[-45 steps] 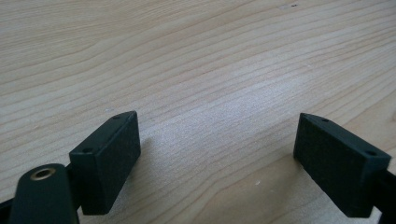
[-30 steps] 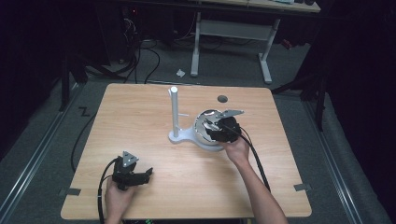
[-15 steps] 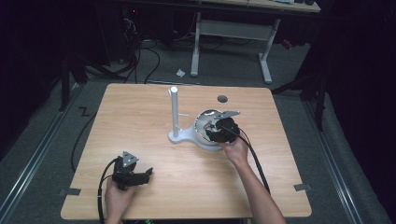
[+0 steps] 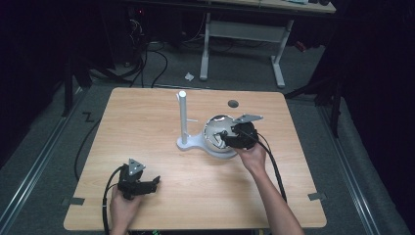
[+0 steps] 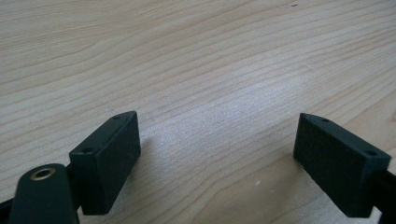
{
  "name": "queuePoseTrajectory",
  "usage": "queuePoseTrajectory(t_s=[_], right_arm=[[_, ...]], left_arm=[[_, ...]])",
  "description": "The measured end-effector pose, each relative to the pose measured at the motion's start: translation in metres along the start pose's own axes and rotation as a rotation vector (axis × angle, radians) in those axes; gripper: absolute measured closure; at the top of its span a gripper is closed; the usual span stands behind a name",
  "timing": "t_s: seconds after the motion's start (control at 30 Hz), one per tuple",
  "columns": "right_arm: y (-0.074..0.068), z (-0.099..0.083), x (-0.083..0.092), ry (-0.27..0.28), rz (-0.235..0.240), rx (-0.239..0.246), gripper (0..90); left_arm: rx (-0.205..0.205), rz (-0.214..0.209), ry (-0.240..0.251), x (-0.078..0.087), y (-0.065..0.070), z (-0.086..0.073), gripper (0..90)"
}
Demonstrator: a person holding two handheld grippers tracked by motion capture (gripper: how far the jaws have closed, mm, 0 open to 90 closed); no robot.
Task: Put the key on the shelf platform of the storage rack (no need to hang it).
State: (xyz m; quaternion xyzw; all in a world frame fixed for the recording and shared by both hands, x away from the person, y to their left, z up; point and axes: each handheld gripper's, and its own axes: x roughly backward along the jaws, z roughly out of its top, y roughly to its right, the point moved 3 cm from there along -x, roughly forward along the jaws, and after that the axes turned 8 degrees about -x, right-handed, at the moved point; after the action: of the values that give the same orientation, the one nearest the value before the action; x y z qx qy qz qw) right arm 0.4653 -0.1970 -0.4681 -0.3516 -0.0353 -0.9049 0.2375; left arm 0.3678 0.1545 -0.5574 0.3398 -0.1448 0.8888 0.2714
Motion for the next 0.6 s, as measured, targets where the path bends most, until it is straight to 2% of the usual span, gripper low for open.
queuePoseTrajectory(t_s=[0.6], right_arm=[[0.011,0.0,0.02,0.029,0.007,-0.039,40.8]], left_arm=[[0.0,0.0,0.0,0.0,0.0,0.0,15.2]])
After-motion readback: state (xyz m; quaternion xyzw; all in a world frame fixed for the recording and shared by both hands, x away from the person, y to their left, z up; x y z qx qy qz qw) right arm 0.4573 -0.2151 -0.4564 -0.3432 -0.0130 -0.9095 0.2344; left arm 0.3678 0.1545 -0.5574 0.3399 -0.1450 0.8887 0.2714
